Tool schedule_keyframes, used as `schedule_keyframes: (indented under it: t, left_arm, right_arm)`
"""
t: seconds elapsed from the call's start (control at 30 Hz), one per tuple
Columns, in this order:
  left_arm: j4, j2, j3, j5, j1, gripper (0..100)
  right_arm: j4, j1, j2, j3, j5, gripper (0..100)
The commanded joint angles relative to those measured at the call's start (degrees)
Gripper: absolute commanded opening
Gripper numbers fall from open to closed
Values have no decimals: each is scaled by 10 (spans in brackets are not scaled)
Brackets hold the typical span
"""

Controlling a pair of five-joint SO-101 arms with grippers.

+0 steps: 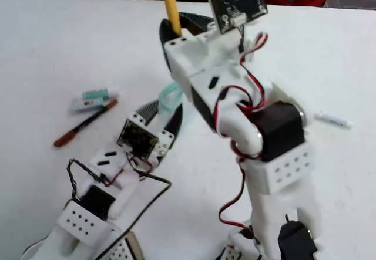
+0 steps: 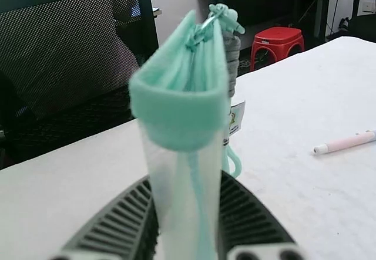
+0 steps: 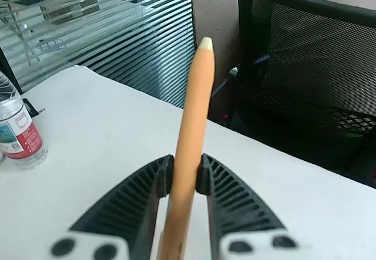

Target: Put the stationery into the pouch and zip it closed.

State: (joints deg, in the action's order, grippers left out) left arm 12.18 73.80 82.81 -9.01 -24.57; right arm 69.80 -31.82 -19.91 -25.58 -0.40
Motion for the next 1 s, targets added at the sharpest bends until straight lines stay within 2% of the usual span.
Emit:
schedule_keyframes:
  t: [0.0, 0.27, 0.4, 0.6, 0.87, 0.97]
  left_arm:
    - [-11, 4, -4, 11, 9, 120]
    - [-11, 5, -4, 24, 10, 123]
    - [-11, 5, -4, 27, 10, 124]
    - [-11, 5, -11, 27, 20, 124]
    - [-11, 5, -10, 27, 19, 124]
    - [-11, 5, -10, 27, 19, 124]
  right_arm:
    - [-80, -1, -48, 79, -50, 18]
    - [-354, 41, -206, 425, -62, 17]
    - [-451, 44, -254, 525, -62, 17]
    - [-508, 43, -246, 543, -62, 17]
    - [-509, 40, -237, 510, -62, 17]
    - [-545, 33, -197, 505, -62, 17]
